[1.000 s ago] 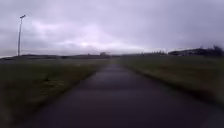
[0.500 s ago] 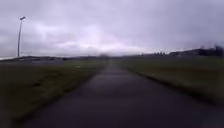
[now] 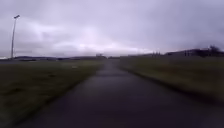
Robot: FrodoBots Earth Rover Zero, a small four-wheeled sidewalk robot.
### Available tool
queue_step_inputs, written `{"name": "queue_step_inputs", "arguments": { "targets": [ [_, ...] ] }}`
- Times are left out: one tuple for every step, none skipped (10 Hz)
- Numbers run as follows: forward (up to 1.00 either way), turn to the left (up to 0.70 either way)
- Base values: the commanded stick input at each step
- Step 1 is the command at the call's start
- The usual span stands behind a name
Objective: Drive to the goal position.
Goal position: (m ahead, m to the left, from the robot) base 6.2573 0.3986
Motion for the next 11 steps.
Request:
{"name": "queue_step_inputs", "arguments": {
  "targets": [
    [1.00, 0.00],
    [1.00, 0.00],
    [1.00, 0.00],
    [1.00, 0.00],
    [1.00, 0.00],
    [1.00, 0.00],
    [1.00, 0.00],
    [1.00, 0.00],
    [1.00, 0.00],
    [1.00, 0.00],
    [1.00, 0.00]
  ]
}}
